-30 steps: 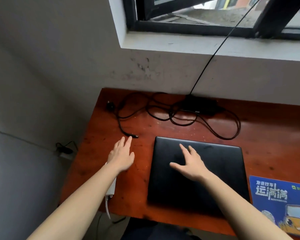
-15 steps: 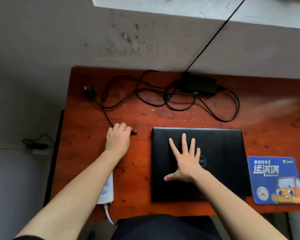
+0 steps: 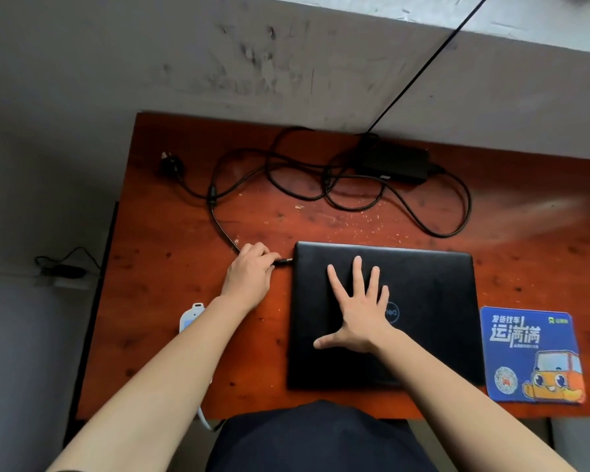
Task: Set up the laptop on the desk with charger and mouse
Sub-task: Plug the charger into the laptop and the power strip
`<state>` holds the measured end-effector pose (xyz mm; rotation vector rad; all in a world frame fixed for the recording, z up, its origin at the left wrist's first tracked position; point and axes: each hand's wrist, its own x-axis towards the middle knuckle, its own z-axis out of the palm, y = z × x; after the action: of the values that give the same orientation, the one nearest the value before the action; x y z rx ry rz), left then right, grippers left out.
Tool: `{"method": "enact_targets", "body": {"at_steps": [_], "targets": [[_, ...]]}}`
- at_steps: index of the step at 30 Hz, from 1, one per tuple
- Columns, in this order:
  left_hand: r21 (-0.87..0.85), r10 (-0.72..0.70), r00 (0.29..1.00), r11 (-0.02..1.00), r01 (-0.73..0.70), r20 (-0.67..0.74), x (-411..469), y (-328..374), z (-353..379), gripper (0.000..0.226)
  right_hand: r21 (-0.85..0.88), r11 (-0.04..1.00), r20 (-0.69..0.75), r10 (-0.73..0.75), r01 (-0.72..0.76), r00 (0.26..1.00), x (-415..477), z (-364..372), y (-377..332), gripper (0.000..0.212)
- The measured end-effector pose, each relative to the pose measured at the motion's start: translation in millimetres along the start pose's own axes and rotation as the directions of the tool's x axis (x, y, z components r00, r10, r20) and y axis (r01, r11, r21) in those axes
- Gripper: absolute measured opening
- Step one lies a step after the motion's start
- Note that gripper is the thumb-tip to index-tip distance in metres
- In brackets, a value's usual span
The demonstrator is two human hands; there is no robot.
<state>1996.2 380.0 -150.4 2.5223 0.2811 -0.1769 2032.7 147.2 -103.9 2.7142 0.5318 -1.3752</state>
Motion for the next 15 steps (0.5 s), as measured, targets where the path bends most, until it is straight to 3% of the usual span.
{"method": "enact_targets", "body": {"at_steps": [10, 15], "targets": [[0.060, 0.120, 0.993, 0.991, -0.121, 0.025, -3.5, -2.6, -6.2, 0.024, -0.003, 1.000, 0.009, 0.003, -0.003, 1.000, -1.8, -2.4, -2.1, 0.149], [0.003, 0.018, 1.000, 1.000, -0.018, -0.022, 1.4, 3.9, -4.0, 0.024, -0.004, 1.000, 0.019, 0.007, -0.007, 1.000, -1.1, -2.9, -2.5, 0.149]]}}
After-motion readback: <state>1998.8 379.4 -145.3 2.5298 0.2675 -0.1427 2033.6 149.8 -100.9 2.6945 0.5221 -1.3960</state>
